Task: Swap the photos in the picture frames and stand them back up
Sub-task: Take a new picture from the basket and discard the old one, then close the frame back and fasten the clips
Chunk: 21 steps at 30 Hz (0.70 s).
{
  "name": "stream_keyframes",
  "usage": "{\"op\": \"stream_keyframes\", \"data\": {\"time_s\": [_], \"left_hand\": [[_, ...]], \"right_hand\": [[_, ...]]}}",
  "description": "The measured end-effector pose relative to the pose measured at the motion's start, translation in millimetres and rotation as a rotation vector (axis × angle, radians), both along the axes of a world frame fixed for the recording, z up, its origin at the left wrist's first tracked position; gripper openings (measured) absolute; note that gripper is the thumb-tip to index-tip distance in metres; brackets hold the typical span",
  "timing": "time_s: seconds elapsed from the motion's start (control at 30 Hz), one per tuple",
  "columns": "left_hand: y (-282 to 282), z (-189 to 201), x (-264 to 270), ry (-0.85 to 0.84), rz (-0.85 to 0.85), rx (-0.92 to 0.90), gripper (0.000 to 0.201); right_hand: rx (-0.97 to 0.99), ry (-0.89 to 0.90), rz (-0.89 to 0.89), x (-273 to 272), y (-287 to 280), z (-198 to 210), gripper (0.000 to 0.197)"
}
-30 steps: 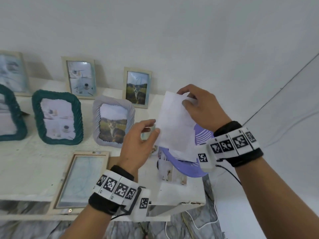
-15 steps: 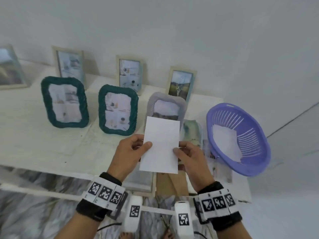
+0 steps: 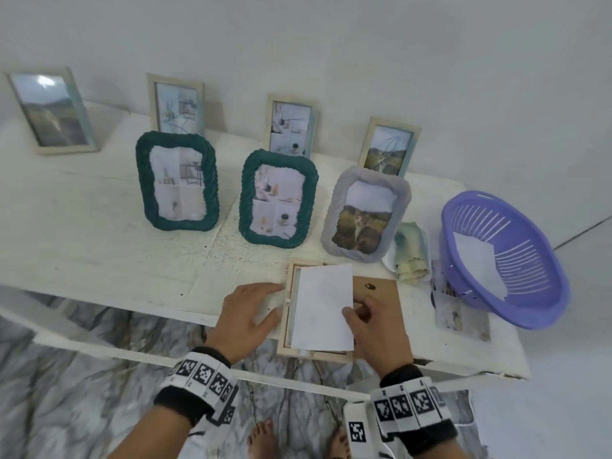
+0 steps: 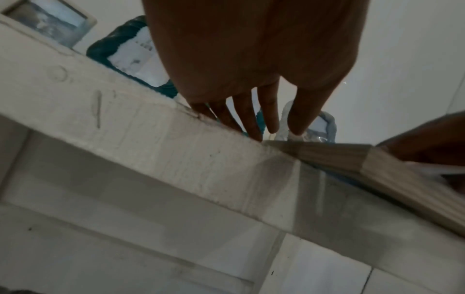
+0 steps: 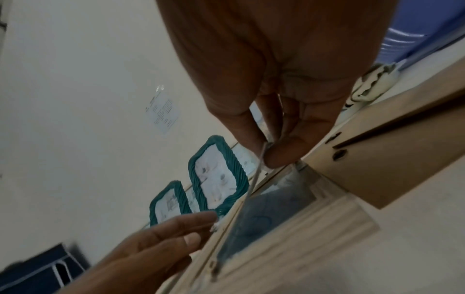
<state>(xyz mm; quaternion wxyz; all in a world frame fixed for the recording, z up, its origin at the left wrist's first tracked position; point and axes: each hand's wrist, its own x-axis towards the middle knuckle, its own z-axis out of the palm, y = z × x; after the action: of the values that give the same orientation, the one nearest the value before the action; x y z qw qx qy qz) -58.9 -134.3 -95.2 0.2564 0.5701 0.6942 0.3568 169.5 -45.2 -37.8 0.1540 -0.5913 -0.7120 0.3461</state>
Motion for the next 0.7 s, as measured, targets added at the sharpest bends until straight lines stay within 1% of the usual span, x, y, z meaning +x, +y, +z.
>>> {"op": "stream_keyframes", "data": {"time_s": [0.07, 0.1, 0.23, 0.3, 0.37, 0.4, 0.5, 0.57, 0.63, 0.7], "left_hand": [[3.5, -3.9, 2.3, 0.043, -0.034, 0.017, 0.045], [5.4, -4.6, 3.2, 0.053, -0.047, 0.021, 0.046], [11.7, -5.9, 2.6, 0.061, -0.068, 0.032, 0.046], [13.5, -6.9, 1.0, 0.066, -0.07, 0.035, 0.046], [14.8, -8.2, -0.6, 0.079, -0.074, 0.036, 0.047], [15.4, -9.2, -1.2, 0.094, -0.08, 0.038, 0.047], [17.0, -12.5, -2.5, 0.141, -0.093, 0.044, 0.049], [17.3, -14.0, -2.8, 0.147, -0.089, 0.043, 0.051], [17.0, -14.6, -2.4, 0.147, -0.08, 0.046, 0.051], [16.4, -15.3, -1.5, 0.149, -0.075, 0.052, 0.051]], "right_hand": [[0.055, -0.126, 0.007, -6.9, -2.8, 4.3, 0.025], [0.078, -0.164, 0.0, -9.9, -3.1, 4.8, 0.028], [0.116, -0.276, 0.019, -22.9, -6.9, 4.9, 0.027], [0.141, -0.285, 0.028, -26.6, -9.3, -1.3, 0.035], [0.128, -0.282, 0.023, -28.3, -11.5, -9.1, 0.045], [0.118, -0.291, 0.033, -28.7, -13.1, -11.7, 0.047], [0.14, -0.292, 0.077, -27.6, -15.9, -16.2, 0.042], [0.18, -0.254, 0.082, -23.9, -14.1, -15.6, 0.038], [0.244, -0.238, 0.034, -15.4, -11.4, -12.7, 0.032], [0.34, -0.267, -0.041, -2.8, -7.8, -11.7, 0.029]]}}
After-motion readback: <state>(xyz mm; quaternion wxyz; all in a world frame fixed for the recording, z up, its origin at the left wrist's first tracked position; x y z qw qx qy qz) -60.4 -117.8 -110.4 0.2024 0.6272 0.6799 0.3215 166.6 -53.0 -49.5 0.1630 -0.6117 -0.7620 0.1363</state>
